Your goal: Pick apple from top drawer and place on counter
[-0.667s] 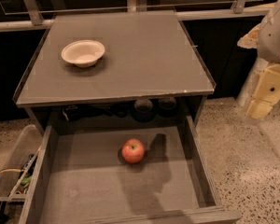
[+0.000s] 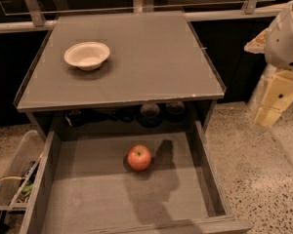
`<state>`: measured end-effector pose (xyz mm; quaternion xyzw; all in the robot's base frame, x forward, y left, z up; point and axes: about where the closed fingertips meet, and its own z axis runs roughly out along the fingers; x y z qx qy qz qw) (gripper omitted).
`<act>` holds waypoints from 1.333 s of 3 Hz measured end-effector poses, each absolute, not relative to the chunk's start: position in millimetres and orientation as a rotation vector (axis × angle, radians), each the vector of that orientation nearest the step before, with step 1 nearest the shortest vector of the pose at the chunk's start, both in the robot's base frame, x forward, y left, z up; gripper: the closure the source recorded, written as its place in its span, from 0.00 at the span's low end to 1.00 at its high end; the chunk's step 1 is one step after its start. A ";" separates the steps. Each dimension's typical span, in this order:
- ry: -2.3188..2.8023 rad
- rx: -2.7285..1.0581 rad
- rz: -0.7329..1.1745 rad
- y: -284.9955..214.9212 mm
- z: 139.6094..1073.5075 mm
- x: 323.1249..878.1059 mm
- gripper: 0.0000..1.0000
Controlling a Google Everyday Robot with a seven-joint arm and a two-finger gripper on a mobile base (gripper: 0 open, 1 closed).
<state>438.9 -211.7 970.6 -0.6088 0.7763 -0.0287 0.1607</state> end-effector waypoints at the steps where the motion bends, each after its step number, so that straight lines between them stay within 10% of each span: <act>1: 2.174 -1.761 -0.073 -194.9 951.3 431.4 0.00; 4: 1.948 -1.676 0.339 -135.9 873.9 407.9 0.00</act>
Offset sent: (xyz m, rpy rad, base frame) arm -0.0278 0.0606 -0.0980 0.1651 -0.0104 0.1359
